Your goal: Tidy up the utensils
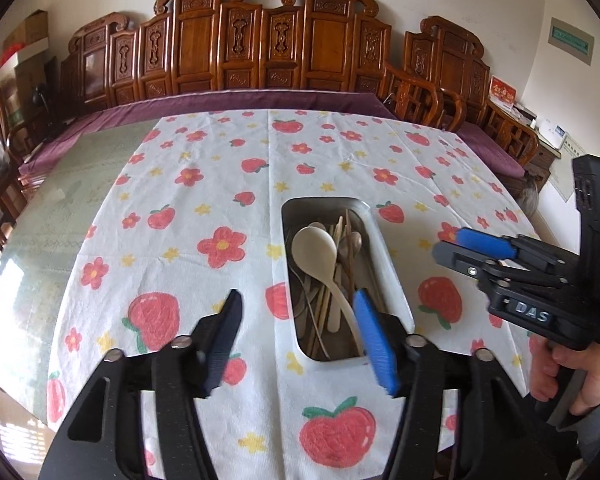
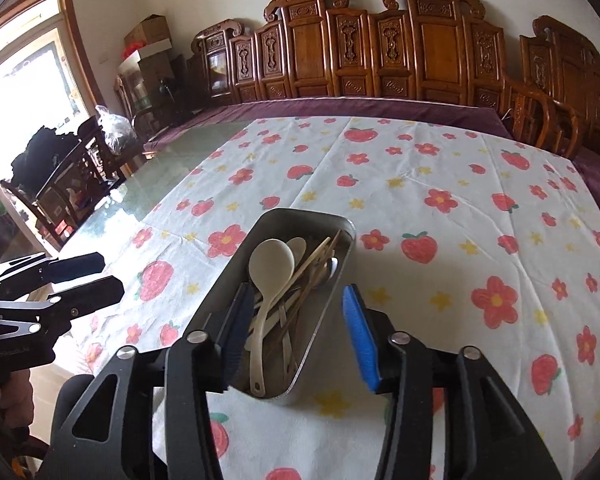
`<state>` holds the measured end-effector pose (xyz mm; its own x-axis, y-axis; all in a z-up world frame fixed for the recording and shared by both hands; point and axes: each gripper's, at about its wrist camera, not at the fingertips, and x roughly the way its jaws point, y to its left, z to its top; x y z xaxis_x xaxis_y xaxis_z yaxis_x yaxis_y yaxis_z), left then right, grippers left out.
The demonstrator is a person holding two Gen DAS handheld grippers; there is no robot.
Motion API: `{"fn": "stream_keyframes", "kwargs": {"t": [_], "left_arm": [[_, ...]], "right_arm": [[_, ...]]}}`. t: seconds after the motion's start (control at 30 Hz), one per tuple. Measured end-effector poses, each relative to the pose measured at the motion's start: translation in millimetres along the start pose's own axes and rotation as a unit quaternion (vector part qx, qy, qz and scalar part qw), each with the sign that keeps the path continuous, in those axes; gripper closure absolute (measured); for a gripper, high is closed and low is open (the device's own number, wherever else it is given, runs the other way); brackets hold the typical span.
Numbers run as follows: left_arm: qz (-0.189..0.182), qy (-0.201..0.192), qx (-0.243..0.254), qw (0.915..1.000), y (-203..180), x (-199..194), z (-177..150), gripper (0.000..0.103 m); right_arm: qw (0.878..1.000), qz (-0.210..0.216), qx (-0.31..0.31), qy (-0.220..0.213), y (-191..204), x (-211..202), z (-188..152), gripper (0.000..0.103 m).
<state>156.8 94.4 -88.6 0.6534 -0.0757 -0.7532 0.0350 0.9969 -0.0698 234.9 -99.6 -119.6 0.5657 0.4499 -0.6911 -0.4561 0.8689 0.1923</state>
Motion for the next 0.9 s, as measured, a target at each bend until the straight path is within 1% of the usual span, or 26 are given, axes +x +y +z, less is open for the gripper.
{"fn": "stream_keyframes", "kwargs": {"t": [0.03, 0.07, 0.1, 0.13, 0.17, 0.2, 0.27, 0.37, 0.47, 0.53, 0.7, 0.8, 0.9], "left_arm": [[0.001, -0.002, 0.002, 1.0, -3, -3, -1, 0.036], [0.001, -0.005, 0.004, 1.0, -7, -8, -3, 0.032], [0.001, -0.008, 0.005, 1.0, -11, -11, -5, 0.029], [0.002, -0.011, 0.005, 0.9999, -13, -14, -6, 0.022], [0.004, -0.014, 0.005, 0.9999, -16, -17, -8, 0.019], [0.003, -0.016, 0.004, 0.9999, -20, -20, -11, 0.017], [0.001, -0.019, 0.004, 0.9998, -26, -24, -17, 0.012], [0.007, -0.019, 0.009, 0.9998, -36, -28, -27, 0.01], [0.0, -0.017, 0.007, 0.9998, -44, -31, -39, 0.008], [0.003, -0.016, 0.01, 0.9998, -50, -34, -46, 0.008], [0.014, -0.015, 0.019, 0.9996, -63, -47, -58, 0.008], [0.014, -0.027, 0.019, 0.9994, -69, -61, -59, 0.008], [0.016, -0.044, 0.02, 0.9987, -75, -78, -55, 0.008]], "right_arm": [[1.0, -0.005, 0.001, -0.005, -4, -9, -3, 0.041], [1.0, -0.011, 0.004, -0.01, -8, -18, -8, 0.035], [1.0, -0.018, 0.006, -0.015, -11, -26, -11, 0.031], [0.999, -0.025, 0.008, -0.019, -15, -33, -15, 0.029], [0.999, -0.032, 0.012, -0.025, -19, -43, -20, 0.023], [0.999, -0.036, 0.014, -0.032, -22, -52, -24, 0.017], [0.998, -0.048, 0.02, -0.044, -29, -67, -33, 0.009], [0.996, -0.062, 0.03, -0.053, -37, -88, -48, 0.003], [0.995, -0.075, 0.038, -0.062, -42, -106, -60, 0.003], [0.993, -0.086, 0.041, -0.065, -44, -117, -67, 0.003], [0.991, -0.094, 0.049, -0.081, -46, -143, -79, 0.003], [0.988, -0.11, 0.039, -0.098, -39, -161, -80, 0.003], [0.986, -0.113, 0.03, -0.119, -29, -183, -76, 0.003]]}}
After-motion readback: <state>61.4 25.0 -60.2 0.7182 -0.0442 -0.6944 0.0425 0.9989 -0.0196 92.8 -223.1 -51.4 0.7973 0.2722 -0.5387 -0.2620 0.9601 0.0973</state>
